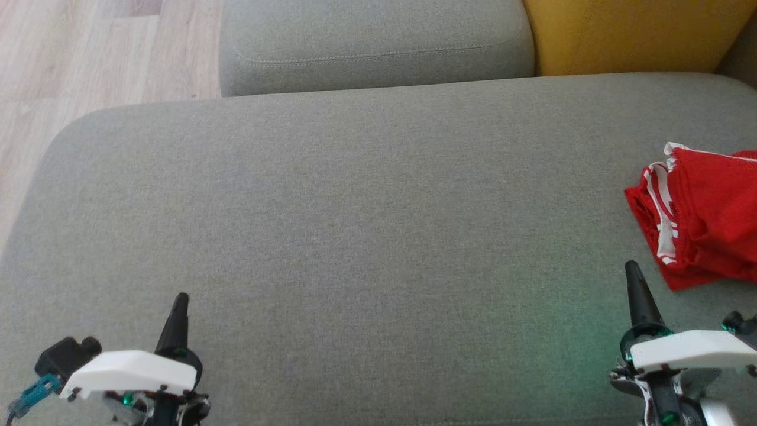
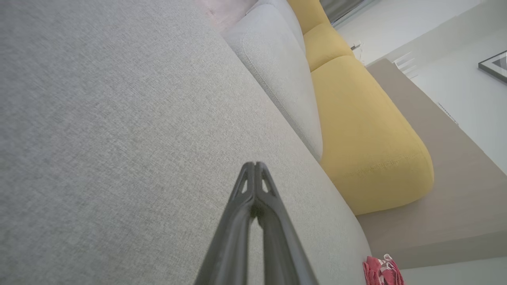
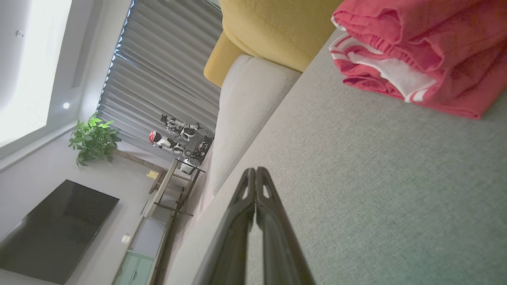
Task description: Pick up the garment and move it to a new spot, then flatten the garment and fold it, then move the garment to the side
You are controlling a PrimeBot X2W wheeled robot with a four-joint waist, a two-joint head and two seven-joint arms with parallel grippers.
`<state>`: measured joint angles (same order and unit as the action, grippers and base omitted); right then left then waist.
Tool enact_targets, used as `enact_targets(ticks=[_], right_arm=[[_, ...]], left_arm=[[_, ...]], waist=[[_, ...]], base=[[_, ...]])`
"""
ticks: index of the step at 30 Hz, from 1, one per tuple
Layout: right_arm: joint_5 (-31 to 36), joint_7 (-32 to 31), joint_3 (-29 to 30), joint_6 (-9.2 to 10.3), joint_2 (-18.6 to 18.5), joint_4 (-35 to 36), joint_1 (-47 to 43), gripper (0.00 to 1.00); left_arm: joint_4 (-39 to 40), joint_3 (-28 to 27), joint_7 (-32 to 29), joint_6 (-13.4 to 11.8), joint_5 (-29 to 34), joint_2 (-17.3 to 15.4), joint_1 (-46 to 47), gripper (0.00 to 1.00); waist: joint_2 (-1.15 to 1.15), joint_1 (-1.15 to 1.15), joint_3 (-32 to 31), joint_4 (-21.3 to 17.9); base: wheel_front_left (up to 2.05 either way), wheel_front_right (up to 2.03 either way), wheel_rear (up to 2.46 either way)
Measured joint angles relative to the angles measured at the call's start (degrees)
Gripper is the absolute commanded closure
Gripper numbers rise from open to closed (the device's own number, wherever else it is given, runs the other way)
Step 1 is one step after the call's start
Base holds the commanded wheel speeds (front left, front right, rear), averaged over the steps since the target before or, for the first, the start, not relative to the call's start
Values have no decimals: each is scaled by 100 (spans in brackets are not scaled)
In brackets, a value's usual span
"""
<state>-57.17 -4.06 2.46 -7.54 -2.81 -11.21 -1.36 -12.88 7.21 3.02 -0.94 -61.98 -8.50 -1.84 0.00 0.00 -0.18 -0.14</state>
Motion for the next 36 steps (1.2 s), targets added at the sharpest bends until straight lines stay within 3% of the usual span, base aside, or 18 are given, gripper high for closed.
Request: enact_targets(ticks=[36], right_arm=[[-2514, -96, 282, 1, -1, -334, 321, 100]], left_arm=[[-204, -690, -561, 558, -2216, 350, 304, 100]], waist=[[0, 0, 26, 10]], base=[[0, 0, 0]])
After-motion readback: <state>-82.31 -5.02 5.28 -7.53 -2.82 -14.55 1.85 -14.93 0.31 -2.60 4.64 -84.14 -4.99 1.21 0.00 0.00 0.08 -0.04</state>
